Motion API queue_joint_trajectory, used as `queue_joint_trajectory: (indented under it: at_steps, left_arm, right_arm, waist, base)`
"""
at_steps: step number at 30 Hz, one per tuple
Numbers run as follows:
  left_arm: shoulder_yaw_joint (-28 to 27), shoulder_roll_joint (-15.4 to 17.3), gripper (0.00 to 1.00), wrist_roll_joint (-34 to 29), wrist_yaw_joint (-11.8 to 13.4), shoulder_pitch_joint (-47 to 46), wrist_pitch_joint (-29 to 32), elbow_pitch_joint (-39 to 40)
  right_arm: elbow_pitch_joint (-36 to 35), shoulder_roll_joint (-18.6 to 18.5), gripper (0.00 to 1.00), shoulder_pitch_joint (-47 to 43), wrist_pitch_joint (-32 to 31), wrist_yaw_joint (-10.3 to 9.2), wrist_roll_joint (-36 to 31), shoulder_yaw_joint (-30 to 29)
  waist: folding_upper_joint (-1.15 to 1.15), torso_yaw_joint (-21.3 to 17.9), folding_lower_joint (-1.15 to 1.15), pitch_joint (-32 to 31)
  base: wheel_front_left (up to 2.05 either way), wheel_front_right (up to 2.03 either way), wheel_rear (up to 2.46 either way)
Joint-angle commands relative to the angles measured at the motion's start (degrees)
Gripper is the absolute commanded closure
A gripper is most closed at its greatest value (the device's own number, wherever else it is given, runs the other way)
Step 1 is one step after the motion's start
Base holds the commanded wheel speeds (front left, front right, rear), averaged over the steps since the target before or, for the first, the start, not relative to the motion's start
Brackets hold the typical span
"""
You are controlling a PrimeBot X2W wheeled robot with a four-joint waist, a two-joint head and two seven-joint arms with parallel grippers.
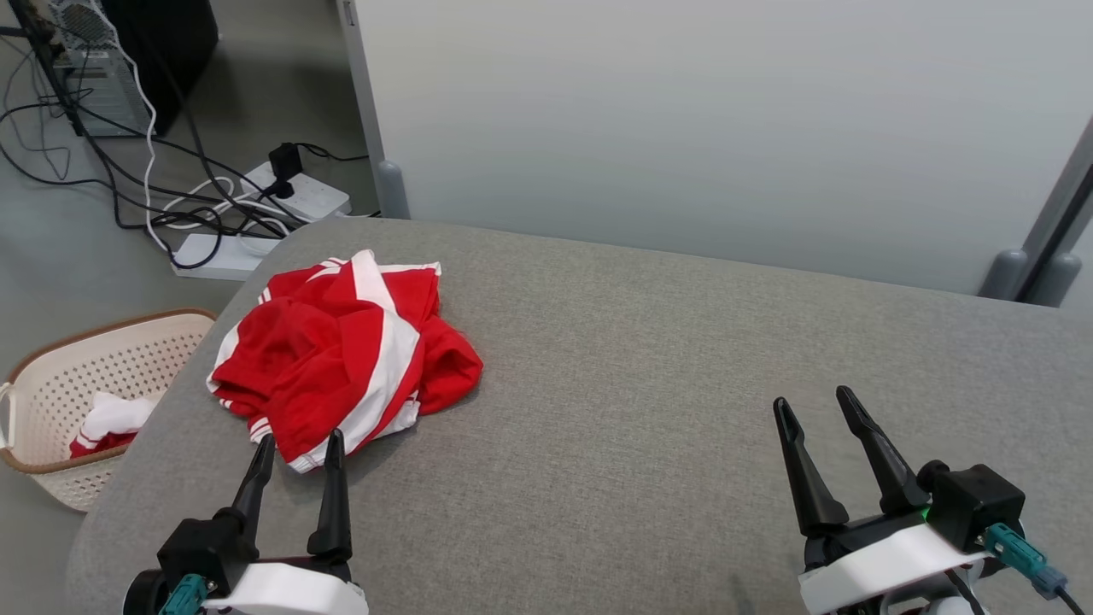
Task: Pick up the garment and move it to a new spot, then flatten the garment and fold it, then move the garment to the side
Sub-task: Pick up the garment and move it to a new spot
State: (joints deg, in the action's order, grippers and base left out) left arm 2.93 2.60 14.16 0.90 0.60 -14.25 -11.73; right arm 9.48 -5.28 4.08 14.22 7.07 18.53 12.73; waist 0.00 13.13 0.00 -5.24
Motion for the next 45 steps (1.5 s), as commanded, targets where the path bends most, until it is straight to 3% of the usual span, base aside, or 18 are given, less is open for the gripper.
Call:
queue_joint_trajectory:
  at_steps: [1,10,18,35,45]
  left_arm:
    - [-1.9,0.3,0.0,-0.5,-0.1,-3.4,-0.7,1.3]
    - [-2.4,0.3,0.0,-0.5,-0.2,-3.0,-0.7,0.9]
    - [-2.3,0.3,0.0,1.5,0.4,-3.1,-0.7,-1.6]
    - [-1.7,1.4,0.0,-0.1,1.1,-15.9,-0.7,-18.2]
    - [0.2,3.7,0.0,-4.3,3.7,-24.0,-0.5,-28.0]
  right_arm:
    - [-1.9,-0.2,0.0,1.0,0.8,0.42,0.1,1.0]
    - [-1.8,0.1,0.0,1.1,0.8,0.42,0.3,1.3]
    - [-1.9,-0.4,0.0,1.2,0.8,0.42,0.5,2.1]
    - [-3.9,-3.5,0.0,3.3,0.8,0.42,1.7,3.9]
    - [-4.5,-4.6,0.0,5.4,0.8,0.42,2.0,4.4]
  waist:
    - [0.0,1.3,0.0,0.0]
    - [0.0,3.3,0.0,0.0]
    - [0.0,2.9,0.0,0.6]
    - [0.0,-1.4,0.0,6.9]
    - [0.0,-2.9,0.0,10.9]
  base:
    - [0.0,0.0,0.0]
    - [0.0,0.0,0.0]
    - [0.0,0.0,0.0]
    - [0.0,0.0,0.0]
    - [0.0,0.0,0.0]
